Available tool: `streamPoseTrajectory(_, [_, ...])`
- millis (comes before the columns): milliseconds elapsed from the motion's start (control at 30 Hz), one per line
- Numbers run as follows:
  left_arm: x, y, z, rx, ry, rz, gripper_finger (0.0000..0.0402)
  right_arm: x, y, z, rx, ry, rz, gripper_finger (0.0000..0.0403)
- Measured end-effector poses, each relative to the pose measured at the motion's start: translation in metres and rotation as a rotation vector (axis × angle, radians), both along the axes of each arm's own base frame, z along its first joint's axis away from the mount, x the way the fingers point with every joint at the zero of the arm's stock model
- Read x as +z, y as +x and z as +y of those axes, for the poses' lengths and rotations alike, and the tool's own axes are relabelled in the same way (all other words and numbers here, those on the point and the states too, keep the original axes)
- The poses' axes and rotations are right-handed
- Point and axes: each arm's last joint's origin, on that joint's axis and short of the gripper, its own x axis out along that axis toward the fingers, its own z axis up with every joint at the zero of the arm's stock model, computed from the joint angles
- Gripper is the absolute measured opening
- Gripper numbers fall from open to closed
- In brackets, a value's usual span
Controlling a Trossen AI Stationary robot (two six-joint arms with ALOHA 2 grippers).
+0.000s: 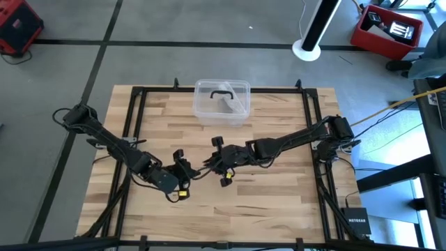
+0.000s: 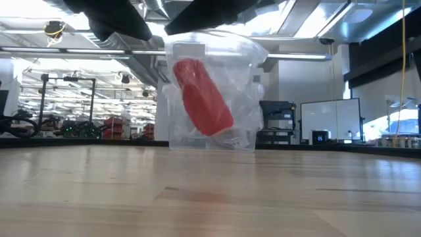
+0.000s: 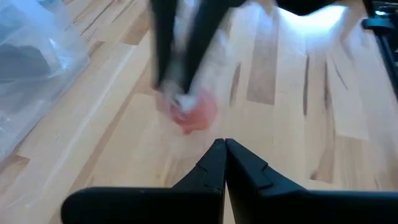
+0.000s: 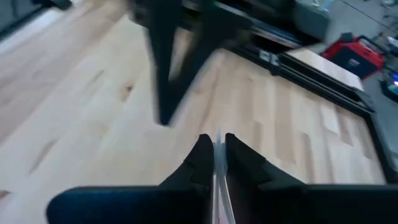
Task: Roll bandage
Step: Close the transparent zip bag
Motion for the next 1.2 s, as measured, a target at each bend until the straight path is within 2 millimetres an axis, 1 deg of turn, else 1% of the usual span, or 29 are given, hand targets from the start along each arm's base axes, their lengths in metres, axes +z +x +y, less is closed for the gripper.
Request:
streamPoseTrajectory(333, [0.001,0.000,0.000,0.023,-0.026,-0.014,0.0001,0.000,-0.004,0.000,-0.002,-0.005,0.033,0.0027])
streamPoseTrajectory(433, [0.000,-0.001,-0.001,0.037,-0.044,-0.012,0.0007,0.000,-0.004,0.000,-0.002,-0.004,0.033,0.0028])
streamPoseTrajectory(533, [-0.001,-0.001,0.001,0.061,-0.053,-0.009,0.0026,0.000,-0.004,0.000,-0.002,-0.003,0.033,0.0029])
streamPoseTrajectory(633, [-0.002,-0.001,0.003,0.077,-0.049,-0.011,0.0057,0.000,-0.003,0.000,-0.013,0.016,0.032,0.0029])
streamPoseTrajectory(700, [-0.002,0.000,0.003,0.118,-0.027,-0.033,0.0077,0.000,-0.004,0.000,-0.020,0.036,0.037,0.0029])
streamPoseTrajectory(767, [-0.005,0.000,-0.001,0.172,0.020,-0.071,0.0094,-0.001,-0.004,0.001,-0.001,0.067,0.049,0.0029])
streamPoseTrajectory(867, [-0.015,0.002,-0.012,0.237,0.090,-0.124,0.0109,-0.001,-0.004,0.002,0.020,0.109,0.054,0.0030])
streamPoseTrajectory(1067, [-0.039,0.014,-0.023,0.228,0.127,-0.099,0.0113,0.002,-0.002,0.002,0.017,0.132,0.017,0.0030])
streamPoseTrajectory(1200, [-0.039,0.016,-0.031,0.143,0.141,-0.102,0.0114,0.000,-0.003,0.002,0.016,0.130,0.030,0.0030])
